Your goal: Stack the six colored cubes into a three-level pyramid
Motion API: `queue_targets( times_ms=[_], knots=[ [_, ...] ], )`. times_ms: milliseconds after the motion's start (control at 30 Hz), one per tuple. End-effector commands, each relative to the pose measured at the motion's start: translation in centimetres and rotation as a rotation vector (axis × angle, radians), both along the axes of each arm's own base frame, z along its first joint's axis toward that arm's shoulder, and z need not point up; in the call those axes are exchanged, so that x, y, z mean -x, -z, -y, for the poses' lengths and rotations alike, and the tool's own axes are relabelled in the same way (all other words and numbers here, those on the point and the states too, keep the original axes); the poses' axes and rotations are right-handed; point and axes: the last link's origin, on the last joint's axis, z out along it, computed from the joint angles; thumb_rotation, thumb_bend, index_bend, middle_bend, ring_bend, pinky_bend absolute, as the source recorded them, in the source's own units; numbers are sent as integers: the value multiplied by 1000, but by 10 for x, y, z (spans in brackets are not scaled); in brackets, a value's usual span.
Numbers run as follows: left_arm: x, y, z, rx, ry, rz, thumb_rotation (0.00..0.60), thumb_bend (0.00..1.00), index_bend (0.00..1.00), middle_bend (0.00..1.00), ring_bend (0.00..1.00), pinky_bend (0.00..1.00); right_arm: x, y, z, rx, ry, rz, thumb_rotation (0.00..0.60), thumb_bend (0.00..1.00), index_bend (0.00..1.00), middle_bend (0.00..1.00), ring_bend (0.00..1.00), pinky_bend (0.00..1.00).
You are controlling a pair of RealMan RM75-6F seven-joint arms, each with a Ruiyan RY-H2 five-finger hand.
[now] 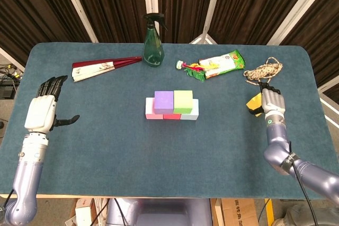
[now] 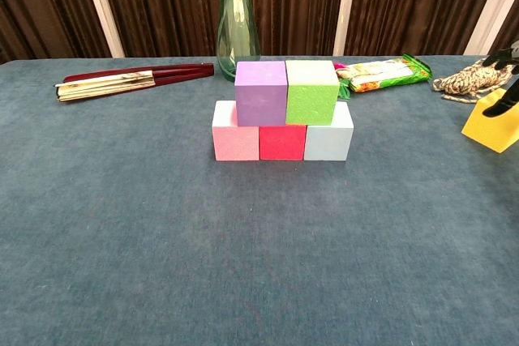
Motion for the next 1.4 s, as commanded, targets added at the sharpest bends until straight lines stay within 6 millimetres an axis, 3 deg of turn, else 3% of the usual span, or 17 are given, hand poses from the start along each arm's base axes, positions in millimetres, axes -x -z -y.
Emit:
queue_targets(
  times_ms=[33,267,333,400,500,567,667,833,1067,1100,1167,1400],
  knots=[
    [0,0,0,-3,-2,-5,600,174,0,56,6,3,5,3,8,-13,23,-11,600,269,0,0,0,0],
    [1,3,0,6,-3,-15,600,174,0,55,6,3,22,6,12,-28,85,-39,600,269,0,17,12,4],
    [1,4,0,9,-2,-16,600,174,0,55,6,3,26,6,12,-25,101,-40,600,269,16,68,62,63],
    [0,4,0,9,-2,-15,600,174,0,55,6,3,29,6,12,-27,111,-41,600,269,87,150,149,187],
    [0,3,0,8,-1,-13,600,174,0,55,6,3,33,8,11,-29,119,-46,600,269,310,345,349,428],
    [0,3,0,9,0,-11,600,174,0,55,6,3,35,9,10,-24,119,-48,600,269,385,415,421,492],
    [-1,3,1,11,0,-9,600,174,0,55,6,3,34,8,8,-19,111,-42,600,269,467,486,490,517],
    [-1,1,1,10,0,0,600,174,0,56,6,3,25,-1,4,1,65,-23,600,269,494,508,512,517],
    [1,0,1,25,-9,1,600,174,0,55,6,3,-4,-38,-2,73,-41,51,600,269,493,508,512,517],
    [2,0,1,31,-15,-7,600,174,0,56,6,3,-22,-52,0,99,-95,66,600,270,493,508,512,517],
    [3,-1,0,39,-22,-19,600,174,0,56,6,3,-38,-66,-8,97,-142,90,600,268,493,508,512,517],
    [6,-1,-1,66,-37,-61,600,174,0,52,6,4,-94,-90,-22,56,-300,136,600,269,494,508,512,517]
  ],
)
